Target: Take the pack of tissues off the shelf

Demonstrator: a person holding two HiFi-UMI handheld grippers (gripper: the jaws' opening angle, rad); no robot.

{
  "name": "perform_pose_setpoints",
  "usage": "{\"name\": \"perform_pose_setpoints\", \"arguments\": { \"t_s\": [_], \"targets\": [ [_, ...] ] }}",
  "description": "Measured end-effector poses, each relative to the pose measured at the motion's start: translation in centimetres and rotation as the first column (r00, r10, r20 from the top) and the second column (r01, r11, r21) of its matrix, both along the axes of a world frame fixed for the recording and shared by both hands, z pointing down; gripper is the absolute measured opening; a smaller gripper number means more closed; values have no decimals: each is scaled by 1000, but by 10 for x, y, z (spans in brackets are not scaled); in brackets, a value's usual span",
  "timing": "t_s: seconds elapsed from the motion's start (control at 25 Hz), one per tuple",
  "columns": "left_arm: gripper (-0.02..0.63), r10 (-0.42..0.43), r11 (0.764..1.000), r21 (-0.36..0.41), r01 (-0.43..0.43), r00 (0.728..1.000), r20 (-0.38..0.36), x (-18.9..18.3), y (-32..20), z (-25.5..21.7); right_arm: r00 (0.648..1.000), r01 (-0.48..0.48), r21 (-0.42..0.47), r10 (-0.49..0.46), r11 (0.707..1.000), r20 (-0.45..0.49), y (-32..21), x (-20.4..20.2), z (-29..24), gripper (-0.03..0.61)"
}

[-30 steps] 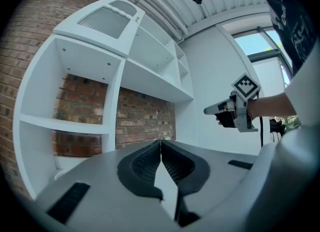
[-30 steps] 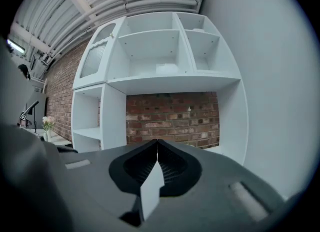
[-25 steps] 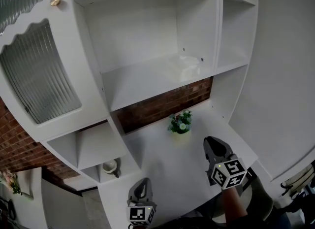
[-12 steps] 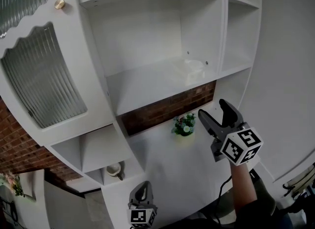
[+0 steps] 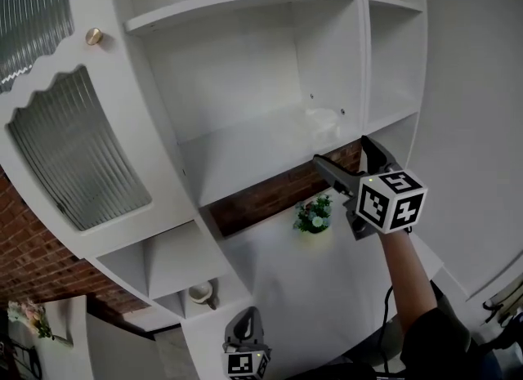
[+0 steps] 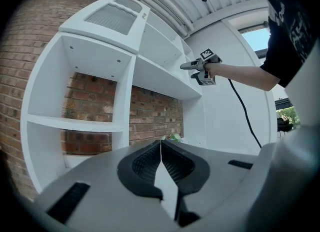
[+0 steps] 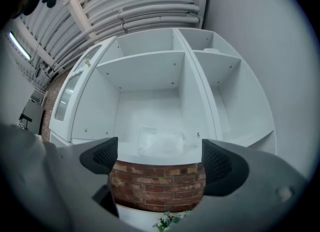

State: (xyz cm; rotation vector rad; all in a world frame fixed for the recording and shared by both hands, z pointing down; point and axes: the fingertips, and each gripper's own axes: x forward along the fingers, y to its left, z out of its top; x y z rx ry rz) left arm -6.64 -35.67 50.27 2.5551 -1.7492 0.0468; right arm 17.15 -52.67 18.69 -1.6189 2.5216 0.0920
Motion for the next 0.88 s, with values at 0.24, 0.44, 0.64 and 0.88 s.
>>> {"name": "perform_pose_setpoints", "arguments": {
  "t_s": [0.24, 0.44, 0.64, 0.88],
  "targets": [
    [12, -23, 1000, 9, 23, 1000, 9, -7, 1, -7, 998, 60, -71, -57, 996, 42, -30, -11, -4, 512],
    [11, -72, 997, 19, 72, 997, -5, -21, -1, -5, 999, 25, -70, -28, 997, -32, -44, -17, -10, 523],
    [12, -81, 997, -3, 81, 997, 10, -23, -1, 2, 997, 17, -86, -23, 996, -70, -54, -18, -11, 523],
    [11, -89, 996, -13, 89, 995, 41, -26, 1, 11, 997, 17, -146, -28, 989, -72, -69, -20, -4, 523]
  ]
}}
